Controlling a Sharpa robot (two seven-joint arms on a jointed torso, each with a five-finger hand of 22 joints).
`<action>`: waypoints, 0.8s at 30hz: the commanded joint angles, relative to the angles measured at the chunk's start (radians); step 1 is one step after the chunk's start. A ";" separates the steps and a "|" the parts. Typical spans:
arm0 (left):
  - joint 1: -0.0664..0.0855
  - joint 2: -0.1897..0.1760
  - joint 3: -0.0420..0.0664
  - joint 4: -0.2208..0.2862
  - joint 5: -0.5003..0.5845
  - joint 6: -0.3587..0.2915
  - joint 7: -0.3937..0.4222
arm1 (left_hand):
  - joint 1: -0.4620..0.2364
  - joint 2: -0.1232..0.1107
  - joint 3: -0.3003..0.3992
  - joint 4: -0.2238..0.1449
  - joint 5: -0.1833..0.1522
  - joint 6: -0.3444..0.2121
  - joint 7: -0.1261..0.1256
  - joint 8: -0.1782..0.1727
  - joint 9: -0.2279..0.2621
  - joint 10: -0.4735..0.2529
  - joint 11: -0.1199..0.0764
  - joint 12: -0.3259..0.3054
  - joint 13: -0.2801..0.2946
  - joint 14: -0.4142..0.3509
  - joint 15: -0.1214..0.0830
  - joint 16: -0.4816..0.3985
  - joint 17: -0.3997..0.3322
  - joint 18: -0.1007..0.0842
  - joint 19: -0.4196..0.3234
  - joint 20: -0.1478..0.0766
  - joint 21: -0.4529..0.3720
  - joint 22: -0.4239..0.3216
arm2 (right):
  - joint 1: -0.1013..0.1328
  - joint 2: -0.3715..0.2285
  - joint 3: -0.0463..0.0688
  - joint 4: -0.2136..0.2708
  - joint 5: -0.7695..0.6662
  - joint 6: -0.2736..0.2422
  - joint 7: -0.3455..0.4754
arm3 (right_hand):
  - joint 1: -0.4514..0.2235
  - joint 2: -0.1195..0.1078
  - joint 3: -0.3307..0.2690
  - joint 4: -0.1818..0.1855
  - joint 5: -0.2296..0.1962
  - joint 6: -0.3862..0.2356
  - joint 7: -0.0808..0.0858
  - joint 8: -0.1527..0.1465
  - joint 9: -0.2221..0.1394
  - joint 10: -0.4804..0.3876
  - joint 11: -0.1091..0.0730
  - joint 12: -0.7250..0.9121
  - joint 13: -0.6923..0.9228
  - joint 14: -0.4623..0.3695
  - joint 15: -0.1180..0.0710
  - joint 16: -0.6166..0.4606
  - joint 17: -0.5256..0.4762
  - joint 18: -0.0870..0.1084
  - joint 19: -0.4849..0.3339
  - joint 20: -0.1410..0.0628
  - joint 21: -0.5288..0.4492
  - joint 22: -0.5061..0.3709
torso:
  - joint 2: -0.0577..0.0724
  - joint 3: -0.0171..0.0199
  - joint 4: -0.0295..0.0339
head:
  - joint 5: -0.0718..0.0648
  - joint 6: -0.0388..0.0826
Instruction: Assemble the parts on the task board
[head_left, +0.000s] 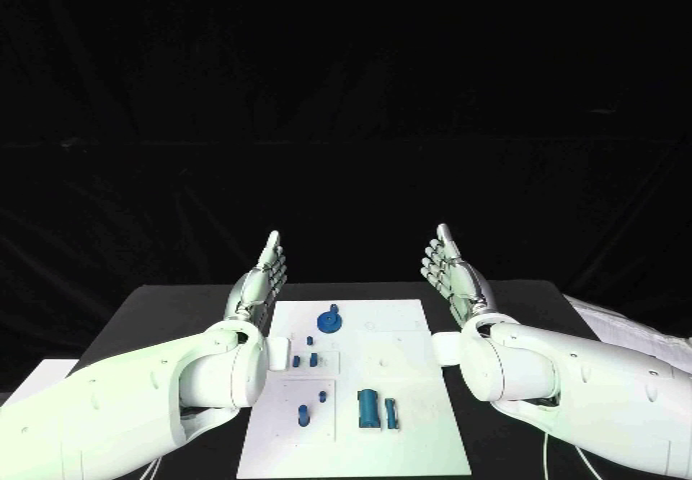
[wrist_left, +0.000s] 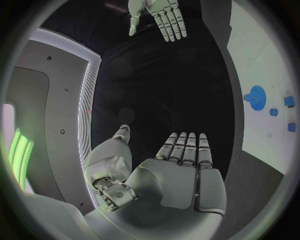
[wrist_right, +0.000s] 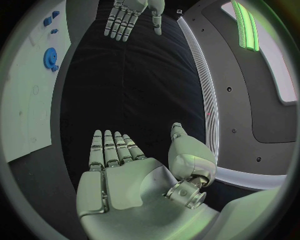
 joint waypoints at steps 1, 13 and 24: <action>0.000 0.001 0.001 0.003 -0.022 -0.033 0.030 | -0.097 0.000 -0.082 0.000 -0.006 -0.071 -0.005 -0.007 -0.001 -0.074 -0.003 -0.007 -0.001 -0.070 -0.001 -0.019 -0.002 -0.021 -0.061 -0.011 -0.007 -0.102 | -0.001 0.000 0.001 0.002 0.015 -0.031 0.032 | -0.100 -0.001 0.004 0.000 -0.009 -0.067 -0.005 -0.003 -0.005 -0.075 -0.001 -0.006 -0.005 -0.082 -0.001 -0.007 -0.010 -0.021 -0.073 -0.006 -0.026 -0.002 | 0.000 -0.0001 0.0001 | 0.000 0.000; 0.000 0.001 0.001 0.003 -0.022 -0.033 0.030 | -0.176 0.000 -0.082 0.000 -0.006 -0.126 -0.005 -0.007 -0.001 -0.135 -0.003 -0.007 -0.001 -0.127 -0.001 -0.019 -0.002 -0.021 -0.108 -0.011 -0.007 -0.102 | -0.001 0.000 0.001 0.002 0.015 -0.031 0.032 | -0.183 -0.001 0.004 0.000 -0.009 -0.121 -0.005 -0.003 -0.005 -0.137 -0.001 -0.006 -0.005 -0.151 -0.001 -0.007 -0.010 -0.021 -0.134 -0.006 -0.026 -0.002 | 0.000 -0.0001 0.0001 | 0.000 0.000; 0.000 0.001 0.001 0.003 -0.022 -0.033 0.030 | -0.303 0.000 -0.082 0.000 -0.006 -0.220 -0.005 -0.007 -0.001 -0.231 -0.003 -0.007 -0.001 -0.219 -0.001 -0.019 -0.002 -0.021 -0.188 -0.011 -0.007 -0.102 | -0.001 0.000 0.001 0.002 0.015 -0.031 0.032 | -0.314 -0.001 0.004 0.000 -0.009 -0.211 -0.005 -0.003 -0.005 -0.235 -0.001 -0.006 -0.005 -0.257 -0.001 -0.007 -0.010 -0.021 -0.231 -0.006 -0.026 -0.002 | 0.000 -0.0001 0.0001 | 0.000 0.000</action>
